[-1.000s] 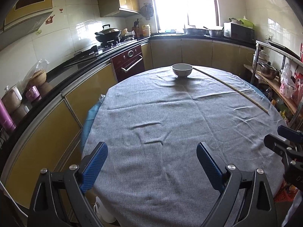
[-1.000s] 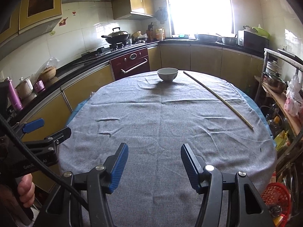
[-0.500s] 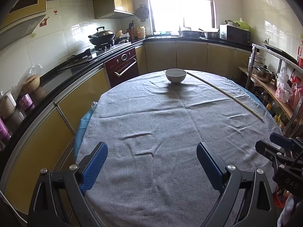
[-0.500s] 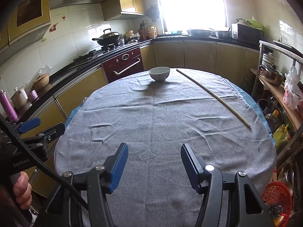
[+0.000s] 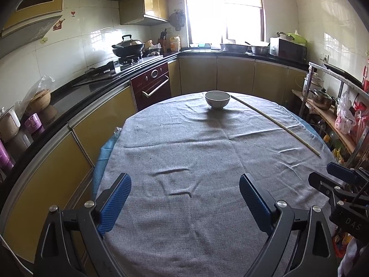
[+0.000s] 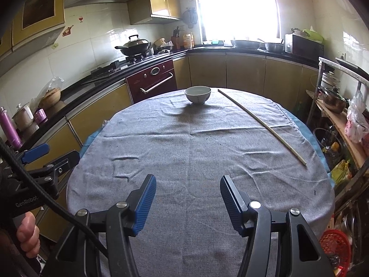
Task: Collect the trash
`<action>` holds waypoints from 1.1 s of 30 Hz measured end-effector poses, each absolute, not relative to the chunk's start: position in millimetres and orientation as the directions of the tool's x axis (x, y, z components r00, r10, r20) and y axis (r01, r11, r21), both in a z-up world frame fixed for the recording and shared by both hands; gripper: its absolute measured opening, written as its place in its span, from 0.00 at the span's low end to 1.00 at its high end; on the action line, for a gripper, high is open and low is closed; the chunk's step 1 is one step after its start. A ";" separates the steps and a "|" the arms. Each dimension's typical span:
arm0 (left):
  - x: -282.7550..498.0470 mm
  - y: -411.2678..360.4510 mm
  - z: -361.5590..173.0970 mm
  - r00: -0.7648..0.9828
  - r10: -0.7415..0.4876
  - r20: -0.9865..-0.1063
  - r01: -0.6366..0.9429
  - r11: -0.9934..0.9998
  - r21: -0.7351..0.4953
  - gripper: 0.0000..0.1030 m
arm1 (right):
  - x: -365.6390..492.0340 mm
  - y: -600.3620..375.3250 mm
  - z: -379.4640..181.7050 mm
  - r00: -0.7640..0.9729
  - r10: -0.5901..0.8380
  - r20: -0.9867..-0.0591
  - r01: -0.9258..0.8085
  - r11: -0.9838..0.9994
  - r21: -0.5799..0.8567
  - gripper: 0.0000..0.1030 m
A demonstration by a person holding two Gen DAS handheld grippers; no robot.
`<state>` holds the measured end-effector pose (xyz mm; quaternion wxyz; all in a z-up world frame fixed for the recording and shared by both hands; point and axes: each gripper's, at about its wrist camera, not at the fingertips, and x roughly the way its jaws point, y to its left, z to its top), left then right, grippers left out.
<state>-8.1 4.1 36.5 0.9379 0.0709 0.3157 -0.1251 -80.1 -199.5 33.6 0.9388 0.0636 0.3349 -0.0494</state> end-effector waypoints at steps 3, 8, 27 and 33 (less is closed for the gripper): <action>-9.4 10.3 39.5 0.773 -0.194 -0.604 0.276 0.960 0.044 0.92 | -79.4 -193.5 37.9 0.772 -0.055 -0.633 0.130 0.989 0.073 0.60; -12.1 20.0 44.8 0.783 -0.194 -0.592 0.268 0.963 0.039 0.92 | -79.7 -182.7 43.4 0.775 -0.061 -0.629 0.122 0.991 0.054 0.60; -8.8 74.0 42.6 0.801 -0.161 -0.577 0.199 0.980 0.001 0.92 | -67.6 -129.0 51.1 0.768 -0.061 -0.637 0.069 0.998 -0.012 0.60; -3.9 91.0 37.6 0.801 -0.139 -0.582 0.176 0.984 0.007 0.92 | -57.6 -110.0 47.5 0.759 -0.044 -0.649 0.041 0.999 -0.019 0.60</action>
